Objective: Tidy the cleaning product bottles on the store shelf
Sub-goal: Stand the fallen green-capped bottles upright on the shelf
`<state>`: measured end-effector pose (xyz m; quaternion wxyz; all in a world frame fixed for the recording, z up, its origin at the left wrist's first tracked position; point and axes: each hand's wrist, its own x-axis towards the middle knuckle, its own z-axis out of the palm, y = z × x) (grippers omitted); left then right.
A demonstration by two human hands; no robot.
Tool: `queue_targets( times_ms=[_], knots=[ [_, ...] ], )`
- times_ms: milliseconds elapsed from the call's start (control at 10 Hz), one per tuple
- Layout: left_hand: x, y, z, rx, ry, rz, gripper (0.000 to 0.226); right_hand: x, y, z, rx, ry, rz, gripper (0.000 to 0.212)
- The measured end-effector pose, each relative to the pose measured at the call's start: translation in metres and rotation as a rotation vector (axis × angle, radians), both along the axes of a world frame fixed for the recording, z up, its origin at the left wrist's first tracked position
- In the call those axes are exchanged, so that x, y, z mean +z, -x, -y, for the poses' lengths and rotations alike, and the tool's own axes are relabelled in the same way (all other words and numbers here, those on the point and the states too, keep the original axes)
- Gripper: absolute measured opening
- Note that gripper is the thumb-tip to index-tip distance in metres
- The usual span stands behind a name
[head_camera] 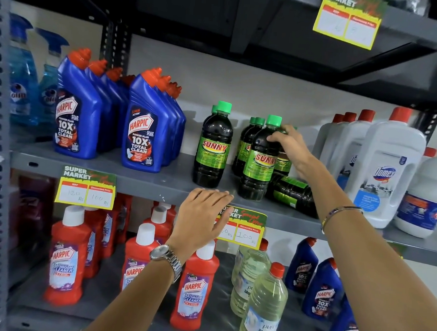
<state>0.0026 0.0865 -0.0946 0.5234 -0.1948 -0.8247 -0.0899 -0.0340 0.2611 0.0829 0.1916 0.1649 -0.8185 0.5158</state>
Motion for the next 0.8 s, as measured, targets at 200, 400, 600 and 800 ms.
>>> queue_targets(
  times_ms=[200,400,600,800],
  knots=[
    [-0.0003,0.0001,0.0002,-0.003,-0.002,-0.002,0.035,0.0013,-0.0014,-0.003,0.027,0.027,0.019,0.044],
    [-0.0003,-0.0003,-0.0003,-0.001,-0.012,0.014,0.035,0.0016,-0.0013,-0.0059,0.026,0.034,0.006,0.048],
    [0.0001,-0.0008,-0.001,-0.001,-0.016,0.024,0.036,0.0011,-0.0014,-0.0098,0.03,0.008,0.015,0.048],
    [0.0003,-0.0013,-0.001,-0.017,-0.028,0.021,0.036,-0.0014,-0.0026,-0.0099,0.019,-0.002,-0.007,0.048]
  ],
)
